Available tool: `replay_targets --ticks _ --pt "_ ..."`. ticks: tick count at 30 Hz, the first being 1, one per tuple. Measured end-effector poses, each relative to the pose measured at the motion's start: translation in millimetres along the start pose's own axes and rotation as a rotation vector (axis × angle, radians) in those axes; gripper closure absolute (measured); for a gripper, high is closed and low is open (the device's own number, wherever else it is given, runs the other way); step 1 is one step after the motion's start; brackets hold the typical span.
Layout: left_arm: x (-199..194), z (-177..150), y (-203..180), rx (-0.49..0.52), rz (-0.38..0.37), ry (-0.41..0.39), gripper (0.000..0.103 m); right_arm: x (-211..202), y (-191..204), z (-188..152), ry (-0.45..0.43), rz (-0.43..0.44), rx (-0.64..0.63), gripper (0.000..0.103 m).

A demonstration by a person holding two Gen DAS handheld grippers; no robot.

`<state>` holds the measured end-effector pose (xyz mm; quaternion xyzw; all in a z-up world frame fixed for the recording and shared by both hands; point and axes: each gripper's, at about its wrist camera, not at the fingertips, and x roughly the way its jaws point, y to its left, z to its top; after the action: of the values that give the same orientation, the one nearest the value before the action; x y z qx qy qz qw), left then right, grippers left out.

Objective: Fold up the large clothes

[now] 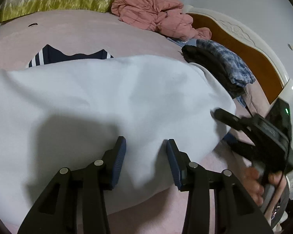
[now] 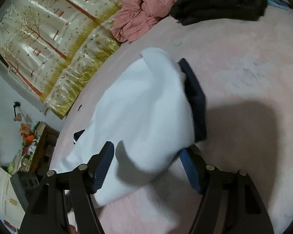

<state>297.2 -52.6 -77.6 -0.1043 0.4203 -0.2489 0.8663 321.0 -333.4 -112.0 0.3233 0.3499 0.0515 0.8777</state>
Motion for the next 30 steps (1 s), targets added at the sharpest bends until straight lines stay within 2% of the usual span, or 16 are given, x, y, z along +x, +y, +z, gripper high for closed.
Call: replay_targets --ticks 2,4,6,8,11,13,16,18,20,22,23,24,26,27,28,30 --pt "1.1 -3.2 -4.8 0.012 0.005 0.004 0.063 6.3 -1.5 6.6 -0.007 -0.016 0.021 0.060" --pt "0.1 -6.3 -9.2 0.025 0.012 -0.001 0.063 7.2 -7.0 11.4 -0.020 0.012 0.060 0.086" --pt "-6.8 -5.8 -8.4 0.021 0.007 -0.019 0.068 1.2 -0.1 10.6 -0.053 -0.002 0.046 0.091" --pt "-24.5 -7.0 -4.1 0.009 0.006 -0.056 0.076 -14.3 19.4 3.8 -0.113 -0.074 -0.050 0.092" --pt "-75.3 -13.4 11.4 0.010 0.065 -0.183 0.075 -40.3 53.1 -8.3 -0.190 -0.138 -0.193 0.093" --pt "-112.9 -18.8 32.4 -0.023 0.117 -0.243 0.072 -56.4 55.3 -8.5 -0.186 -0.106 -0.180 0.093" --pt "-149.4 -27.1 65.9 -0.082 0.176 -0.251 0.067 -75.0 35.0 -13.3 -0.142 -0.088 -0.153 0.093" --pt "-159.9 -30.8 82.7 -0.111 0.229 -0.222 0.066 -71.4 7.1 -10.5 -0.095 -0.062 -0.078 0.094" --pt "-172.4 -35.6 95.1 -0.141 0.286 -0.260 0.065 -68.2 -18.3 -3.0 -0.071 -0.012 0.027 0.094" --pt "-187.7 -42.7 108.3 -0.176 0.348 -0.308 0.050 -70.7 -18.7 1.6 -0.102 -0.033 -0.007 0.094" --pt "-193.6 -46.7 114.2 -0.196 0.377 -0.332 0.028 -70.9 -14.1 3.0 -0.116 -0.062 -0.051 0.094" --pt "-199.3 -52.3 120.9 -0.218 0.414 -0.356 0.006 -70.0 -14.6 2.6 -0.112 -0.065 -0.048 0.094" --pt "-203.0 -62.7 136.8 -0.276 0.468 -0.375 0.001 -66.1 -21.0 -0.3 -0.083 -0.038 0.009 0.089" --pt "-200.8 -66.7 148.1 -0.317 0.463 -0.357 0.001 -64.5 -23.7 -1.9 -0.072 -0.031 0.019 0.073" --pt "-197.6 -70.3 159.6 -0.358 0.439 -0.336 0.001 -64.2 -26.3 -3.3 -0.067 -0.038 0.029 0.046" --pt "-188.8 -75.8 181.6 -0.446 0.377 -0.300 0.001 -66.1 -33.6 -4.0 -0.086 -0.054 0.057 0.024"
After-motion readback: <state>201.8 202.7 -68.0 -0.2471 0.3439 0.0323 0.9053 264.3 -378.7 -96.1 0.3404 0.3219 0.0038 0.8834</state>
